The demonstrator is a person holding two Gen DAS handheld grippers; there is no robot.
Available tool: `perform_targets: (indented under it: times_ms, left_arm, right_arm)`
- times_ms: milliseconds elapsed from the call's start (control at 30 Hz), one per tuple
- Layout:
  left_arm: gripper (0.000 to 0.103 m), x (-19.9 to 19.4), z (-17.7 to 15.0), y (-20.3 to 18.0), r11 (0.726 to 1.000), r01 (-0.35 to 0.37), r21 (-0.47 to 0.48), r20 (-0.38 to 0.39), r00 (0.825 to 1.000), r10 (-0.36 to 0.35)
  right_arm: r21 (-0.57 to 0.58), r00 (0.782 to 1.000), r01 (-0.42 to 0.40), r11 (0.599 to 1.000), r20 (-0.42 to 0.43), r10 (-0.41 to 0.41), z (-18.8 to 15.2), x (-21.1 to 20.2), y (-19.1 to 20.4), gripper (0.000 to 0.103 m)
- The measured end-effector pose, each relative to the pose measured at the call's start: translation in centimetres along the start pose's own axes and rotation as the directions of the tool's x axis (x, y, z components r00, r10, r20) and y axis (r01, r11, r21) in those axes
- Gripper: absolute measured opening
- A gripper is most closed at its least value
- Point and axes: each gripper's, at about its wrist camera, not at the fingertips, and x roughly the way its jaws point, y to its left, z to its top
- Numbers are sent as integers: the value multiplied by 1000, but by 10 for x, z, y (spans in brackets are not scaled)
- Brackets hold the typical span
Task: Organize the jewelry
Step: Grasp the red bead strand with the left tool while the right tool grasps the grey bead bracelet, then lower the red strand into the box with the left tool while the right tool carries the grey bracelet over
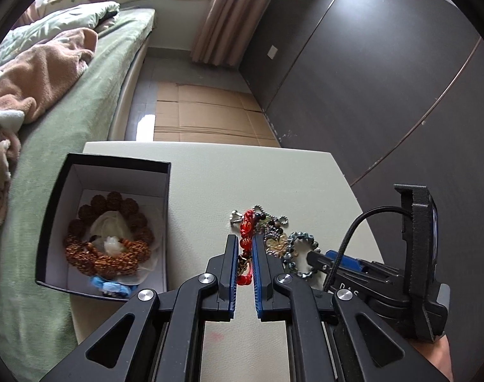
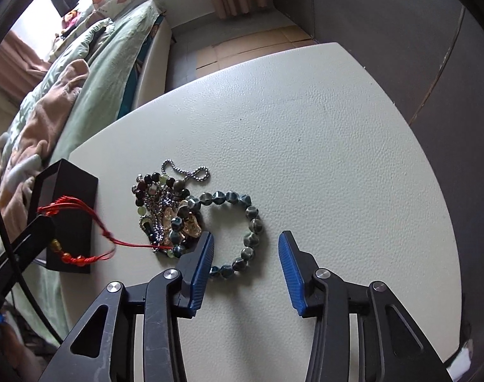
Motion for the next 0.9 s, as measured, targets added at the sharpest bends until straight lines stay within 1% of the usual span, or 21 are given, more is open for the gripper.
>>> perform_targets:
  times_ms: [33,100,133,200,300,433,567,700,800,900]
  left_arm:
    - [9,-1,-1,1,1000,-3,0,1,1000,3]
    - [9,-3,-2,2,1000,-10,5,5,1000,10]
    - [9,-3,-3,2,1000,-14,6,5,1000,14]
    - [9,-3,-5,2,1000,-21,10,5,1000,21]
    - [9,-1,-6,0,1000,-25,9,4,1000,25]
    - [9,-2,-7,-3,1000,-27,5,18,999,27]
    - [9,-8,-6,-6,1000,-21,-4,41,999,21]
    - [9,-17,-2,-3,1000,-13,-23,74,997,14]
    - [9,-24,2,1,999,2,-45,102,995,3]
    - [9,-31,5,7,998,10,-60,119,993,-3]
  right_arm:
    - [-16,1000,25,1000,4,-25,0,0,2,31]
    - [-48,997,71,996,13,-71,-2,0,6,27]
    - [-59,996,94,994,19,-93,-3,-1,6,20]
    - [-75,994,105,992,22,-104,-3,-2,6,12]
    - [-58,998,58,997,26,-57,-2,-9,-1,12]
    - [-47,995,14,999,97,-10,1,-34,-6,12]
    - [-22,985,-19,1000,169,23,3,-55,-14,12]
    - [15,978,-50,999,203,46,4,-69,-28,12]
    - [50,972,-102,993,217,89,6,-77,-39,12]
    - [75,960,-175,982,234,154,5,-85,-47,12]
